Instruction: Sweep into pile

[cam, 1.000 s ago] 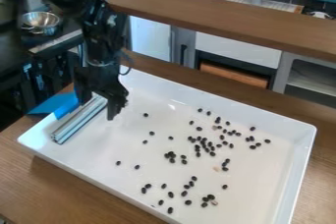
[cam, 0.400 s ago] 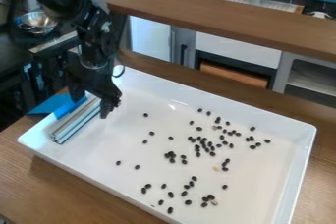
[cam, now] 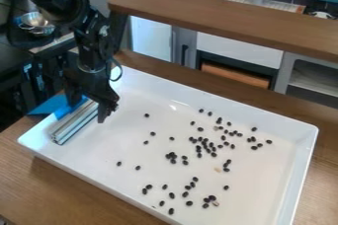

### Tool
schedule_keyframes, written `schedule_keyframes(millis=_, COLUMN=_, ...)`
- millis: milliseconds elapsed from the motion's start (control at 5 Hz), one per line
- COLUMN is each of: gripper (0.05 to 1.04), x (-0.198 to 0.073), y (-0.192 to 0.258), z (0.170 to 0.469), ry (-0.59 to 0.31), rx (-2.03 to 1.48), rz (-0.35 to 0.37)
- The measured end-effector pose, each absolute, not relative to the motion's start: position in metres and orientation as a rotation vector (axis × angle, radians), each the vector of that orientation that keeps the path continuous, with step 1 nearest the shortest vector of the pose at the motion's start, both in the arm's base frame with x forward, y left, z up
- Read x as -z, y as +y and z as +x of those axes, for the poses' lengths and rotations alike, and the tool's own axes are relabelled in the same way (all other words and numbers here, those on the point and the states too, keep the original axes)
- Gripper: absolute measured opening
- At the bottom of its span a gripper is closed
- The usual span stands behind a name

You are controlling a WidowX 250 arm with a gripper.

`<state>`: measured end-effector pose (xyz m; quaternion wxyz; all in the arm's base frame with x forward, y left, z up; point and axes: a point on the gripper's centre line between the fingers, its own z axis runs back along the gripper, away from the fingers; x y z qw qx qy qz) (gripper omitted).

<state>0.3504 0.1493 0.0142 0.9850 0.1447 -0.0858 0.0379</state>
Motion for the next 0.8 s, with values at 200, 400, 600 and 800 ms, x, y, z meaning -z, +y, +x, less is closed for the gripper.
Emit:
schedule_keyframes(millis=200, gripper=1.0, x=-0.014, y=0.15, z=0.349, ry=-0.168, rx=-0.08, rz=0.292)
schedule_keyframes(millis=400, gripper=0.994, x=-0.012, y=0.151, z=0.349, ry=-0.165, rx=-0.086, rz=0.295)
schedule_keyframes(millis=600, gripper=0.929, x=-0.003, y=0.152, z=0.345, ry=-0.132, rx=-0.092, rz=0.302)
schedule_keyframes(millis=800, gripper=0.635, x=-0.003, y=0.154, z=0.344, ry=-0.131, rx=-0.101, rz=0.318)
